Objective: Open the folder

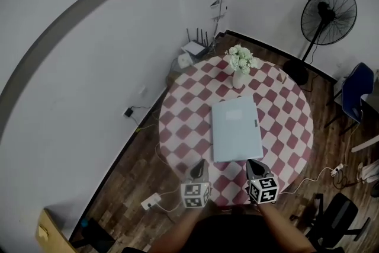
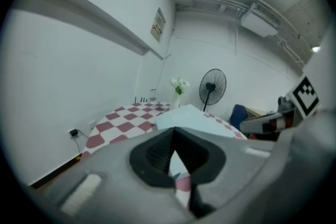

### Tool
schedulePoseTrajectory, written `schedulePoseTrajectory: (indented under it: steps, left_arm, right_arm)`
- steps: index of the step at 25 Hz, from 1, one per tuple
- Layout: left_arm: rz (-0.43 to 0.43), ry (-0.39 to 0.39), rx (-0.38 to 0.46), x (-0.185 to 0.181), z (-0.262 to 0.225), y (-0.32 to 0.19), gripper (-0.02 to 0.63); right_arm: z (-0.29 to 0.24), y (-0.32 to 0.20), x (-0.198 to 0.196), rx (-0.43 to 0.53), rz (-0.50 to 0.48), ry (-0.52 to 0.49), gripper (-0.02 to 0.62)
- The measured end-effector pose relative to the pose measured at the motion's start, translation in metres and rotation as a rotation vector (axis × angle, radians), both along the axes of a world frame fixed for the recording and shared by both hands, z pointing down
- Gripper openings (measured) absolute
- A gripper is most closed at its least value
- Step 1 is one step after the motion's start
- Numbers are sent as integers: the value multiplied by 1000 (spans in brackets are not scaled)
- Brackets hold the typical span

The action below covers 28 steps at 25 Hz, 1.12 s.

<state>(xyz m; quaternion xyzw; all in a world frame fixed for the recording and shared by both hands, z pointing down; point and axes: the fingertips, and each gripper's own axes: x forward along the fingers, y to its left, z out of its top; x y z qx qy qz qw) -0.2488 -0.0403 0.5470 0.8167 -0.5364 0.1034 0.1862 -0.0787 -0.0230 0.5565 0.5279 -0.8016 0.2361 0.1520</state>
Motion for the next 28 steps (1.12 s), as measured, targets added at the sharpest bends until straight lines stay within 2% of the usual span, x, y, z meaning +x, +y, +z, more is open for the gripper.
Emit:
schedulePoseTrajectory:
  steps: [5,11,22,28]
  left_arm:
    - [44,5,69,55,-35,-2,0]
    - [61,6,130,105,-62,-5,0]
    - [57,-8,194,161,-83,-25,2]
    - [28,-27,204,183,-85,-39,2]
  right_arm:
    - [-30,-1,49,83,53,4,3]
    - [-45,-5,106,99,109,15,3]
    - [-65,-26,175,178,115,42,2]
    - [-71,-44,194,195,90,39,2]
